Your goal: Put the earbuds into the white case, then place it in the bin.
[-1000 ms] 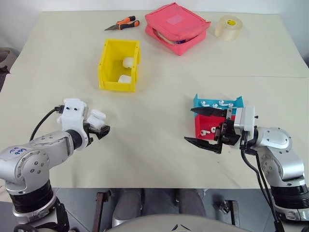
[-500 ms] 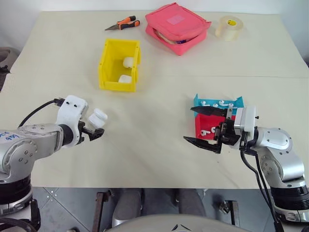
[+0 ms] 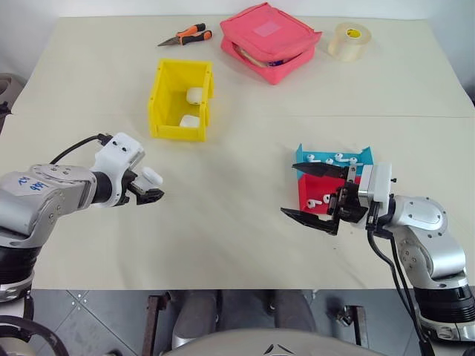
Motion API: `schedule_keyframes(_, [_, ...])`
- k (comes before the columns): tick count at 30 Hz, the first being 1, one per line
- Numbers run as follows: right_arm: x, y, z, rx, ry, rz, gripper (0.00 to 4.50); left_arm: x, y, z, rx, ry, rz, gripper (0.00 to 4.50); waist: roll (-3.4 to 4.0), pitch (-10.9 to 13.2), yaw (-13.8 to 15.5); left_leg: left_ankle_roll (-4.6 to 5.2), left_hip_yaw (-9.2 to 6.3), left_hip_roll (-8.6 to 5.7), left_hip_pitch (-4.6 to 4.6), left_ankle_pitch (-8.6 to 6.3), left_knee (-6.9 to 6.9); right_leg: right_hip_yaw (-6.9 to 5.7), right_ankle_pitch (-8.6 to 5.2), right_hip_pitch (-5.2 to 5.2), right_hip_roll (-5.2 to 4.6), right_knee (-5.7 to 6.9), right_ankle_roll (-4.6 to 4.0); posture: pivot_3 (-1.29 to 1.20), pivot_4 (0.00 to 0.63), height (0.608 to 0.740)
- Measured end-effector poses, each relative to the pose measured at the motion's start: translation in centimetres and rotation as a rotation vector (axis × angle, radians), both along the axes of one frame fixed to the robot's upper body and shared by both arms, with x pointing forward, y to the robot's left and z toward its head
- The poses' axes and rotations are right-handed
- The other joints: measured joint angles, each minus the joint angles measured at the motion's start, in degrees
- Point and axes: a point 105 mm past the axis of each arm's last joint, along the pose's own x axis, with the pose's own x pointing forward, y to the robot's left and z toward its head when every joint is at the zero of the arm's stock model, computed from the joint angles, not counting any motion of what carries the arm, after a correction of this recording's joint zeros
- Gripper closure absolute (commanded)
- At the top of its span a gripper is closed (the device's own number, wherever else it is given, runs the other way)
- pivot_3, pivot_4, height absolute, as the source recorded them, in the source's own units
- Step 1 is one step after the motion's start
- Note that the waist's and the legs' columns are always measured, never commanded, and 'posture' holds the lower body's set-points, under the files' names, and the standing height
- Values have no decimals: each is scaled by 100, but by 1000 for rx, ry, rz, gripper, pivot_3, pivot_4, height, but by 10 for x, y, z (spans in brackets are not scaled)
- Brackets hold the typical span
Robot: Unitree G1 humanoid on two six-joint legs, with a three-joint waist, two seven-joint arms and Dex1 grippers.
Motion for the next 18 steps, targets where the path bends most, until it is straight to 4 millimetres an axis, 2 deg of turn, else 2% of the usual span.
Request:
schedule_keyframes(9, [-1, -1, 0, -1, -1, -9, 0, 7, -3, -1, 13, -11, -48, 17, 0, 0, 39, 2, 2, 0, 0, 1, 11, 3, 0, -1, -1, 17, 0, 0, 150, 740])
schedule_keyframes(12, [-2, -1, -1, -3, 2, -11, 0, 10, -2, -1, 8, -15, -50, 683, 1, 0, 53, 3, 3, 0, 0, 2, 12, 3, 0, -1, -1, 20, 0, 0, 150, 740])
schedule_keyframes(15, [-3, -1, -1, -3, 3, -12, 0, 11, -3, -1, 4, -17, -56, 1614, 1, 0, 53, 3, 4, -1, 0, 2, 14, 5, 0, -1, -1, 22, 0, 0, 150, 740])
schedule_keyframes(18, [-3, -1, -1, -2, 3, -16, 0, 11, -3, -1, 3, -16, -57, 1693, 1, 0, 53, 3, 3, -1, 0, 2, 14, 5, 0, -2, -1, 23, 0, 0, 150, 740])
